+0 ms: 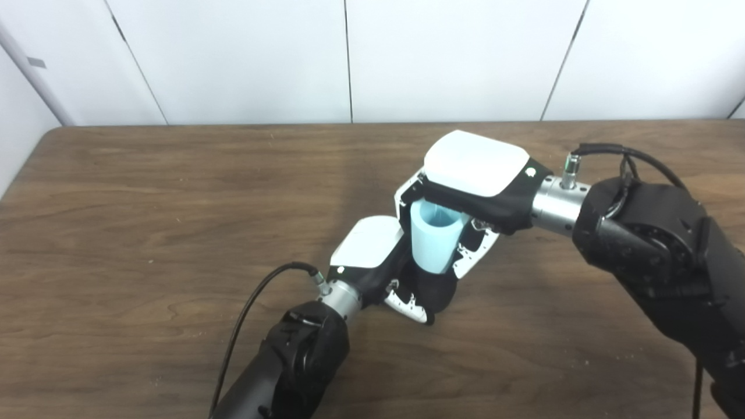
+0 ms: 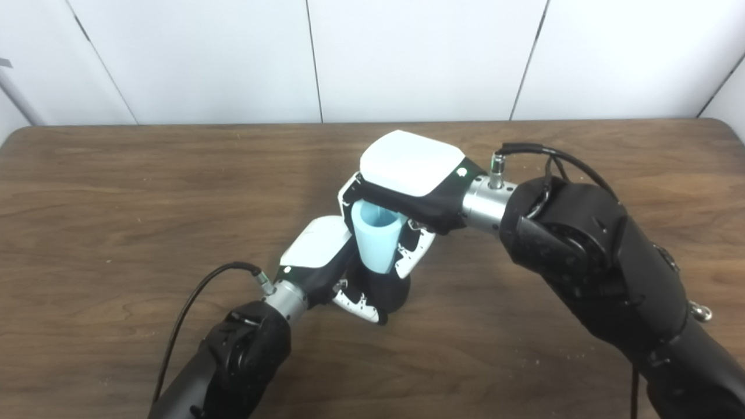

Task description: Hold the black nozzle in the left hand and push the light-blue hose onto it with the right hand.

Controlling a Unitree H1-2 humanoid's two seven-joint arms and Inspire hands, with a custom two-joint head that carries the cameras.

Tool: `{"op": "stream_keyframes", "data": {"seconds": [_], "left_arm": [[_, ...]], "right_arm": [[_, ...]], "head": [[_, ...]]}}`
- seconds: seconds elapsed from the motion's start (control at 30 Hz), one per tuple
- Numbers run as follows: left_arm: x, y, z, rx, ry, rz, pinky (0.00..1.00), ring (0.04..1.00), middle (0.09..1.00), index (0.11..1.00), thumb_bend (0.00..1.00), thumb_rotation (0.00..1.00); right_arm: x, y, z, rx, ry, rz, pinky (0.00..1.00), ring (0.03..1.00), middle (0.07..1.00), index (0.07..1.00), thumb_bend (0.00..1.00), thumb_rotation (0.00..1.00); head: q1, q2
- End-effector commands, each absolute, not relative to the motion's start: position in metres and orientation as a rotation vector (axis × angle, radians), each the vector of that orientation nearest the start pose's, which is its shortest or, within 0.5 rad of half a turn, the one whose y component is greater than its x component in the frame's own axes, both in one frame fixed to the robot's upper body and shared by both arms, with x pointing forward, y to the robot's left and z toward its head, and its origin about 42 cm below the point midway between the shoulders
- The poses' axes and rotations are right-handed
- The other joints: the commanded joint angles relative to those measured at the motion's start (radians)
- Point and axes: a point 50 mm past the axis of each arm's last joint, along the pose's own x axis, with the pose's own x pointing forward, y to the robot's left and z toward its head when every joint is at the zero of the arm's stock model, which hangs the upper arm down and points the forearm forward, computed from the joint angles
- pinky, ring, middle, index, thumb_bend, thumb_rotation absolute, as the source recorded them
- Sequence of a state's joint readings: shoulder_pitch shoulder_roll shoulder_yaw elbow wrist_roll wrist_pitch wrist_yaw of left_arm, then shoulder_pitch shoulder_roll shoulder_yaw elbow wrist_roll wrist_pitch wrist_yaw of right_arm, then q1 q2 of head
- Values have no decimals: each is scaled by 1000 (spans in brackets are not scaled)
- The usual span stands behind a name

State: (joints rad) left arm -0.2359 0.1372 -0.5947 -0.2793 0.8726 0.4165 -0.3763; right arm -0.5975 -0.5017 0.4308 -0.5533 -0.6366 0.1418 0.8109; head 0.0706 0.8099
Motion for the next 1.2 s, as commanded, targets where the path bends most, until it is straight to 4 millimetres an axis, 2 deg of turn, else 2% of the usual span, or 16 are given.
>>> {"op": "stream_keyframes", "data": {"seconds": [0.0, 0.13, 0.17, 0.2, 0.23, 0.3, 0.37, 0.4, 0.6, 0.73, 0.93, 1.07, 1.17], "left_arm": [[272, 84, 138, 1008, 94, -773, 607, 670, 497, 485, 521, 0], [274, 86, 138, 1008, 98, -771, 622, 684, 497, 485, 521, 0], [274, 86, 138, 1008, 98, -769, 628, 689, 497, 485, 521, 0], [274, 86, 139, 1007, 98, -768, 635, 694, 498, 485, 521, 0], [274, 86, 139, 1005, 99, -766, 643, 700, 498, 485, 521, 0], [273, 85, 139, 1000, 100, -765, 660, 706, 498, 485, 521, 0], [273, 83, 139, 996, 101, -765, 686, 719, 498, 485, 521, 0], [272, 83, 139, 995, 102, -765, 697, 722, 497, 485, 521, 0], [271, 82, 139, 993, 103, -765, 693, 706, 497, 485, 521, 0], [271, 83, 140, 997, 100, -765, 697, 713, 497, 484, 521, 0], [270, 83, 142, 1013, 75, -773, 616, 656, 497, 485, 521, 0], [271, 85, 142, 1021, 67, -775, 595, 641, 497, 485, 521, 0], [272, 85, 141, 1021, 75, -775, 620, 689, 497, 485, 521, 0]], "right_arm": [[321, -165, 321, -1444, -549, 885, 317, 426, 513, 551, 494, 0], [318, -159, 314, -1475, -559, 945, 351, 445, 504, 560, 496, 0], [318, -157, 314, -1508, -560, 979, 463, 551, 591, 529, 506, 65], [318, -155, 314, -1536, -558, 1007, 556, 640, 664, 626, 616, 82], [319, -152, 314, -1566, -550, 1035, 622, 702, 723, 697, 685, 101], [320, -148, 315, -1613, -526, 1065, 710, 776, 799, 770, 705, 114], [322, -144, 314, -1643, -505, 1074, 770, 838, 855, 821, 742, 201], [323, -144, 313, -1645, -497, 1075, 791, 865, 884, 844, 761, 283], [321, -150, 313, -1637, -487, 1043, 891, 973, 972, 917, 755, 552], [319, -154, 316, -1663, -525, 1023, 991, 1000, 999, 970, 769, 693], [318, -163, 317, -1669, -533, 975, 1000, 1000, 1000, 1000, 828, 847], [319, -171, 318, -1654, -525, 958, 1000, 1000, 1000, 1000, 843, 900], [319, -179, 326, -1613, -533, 930, 1000, 1000, 1000, 1000, 857, 958]], "head": [[-3, 3], [-8, 4], [-8, 4], [-6, 5], [-6, 5], [-2, 6], [0, 7], [0, 7], [-1, 8], [-2, 8], [1, 8], [1, 10], [2, 10]]}}
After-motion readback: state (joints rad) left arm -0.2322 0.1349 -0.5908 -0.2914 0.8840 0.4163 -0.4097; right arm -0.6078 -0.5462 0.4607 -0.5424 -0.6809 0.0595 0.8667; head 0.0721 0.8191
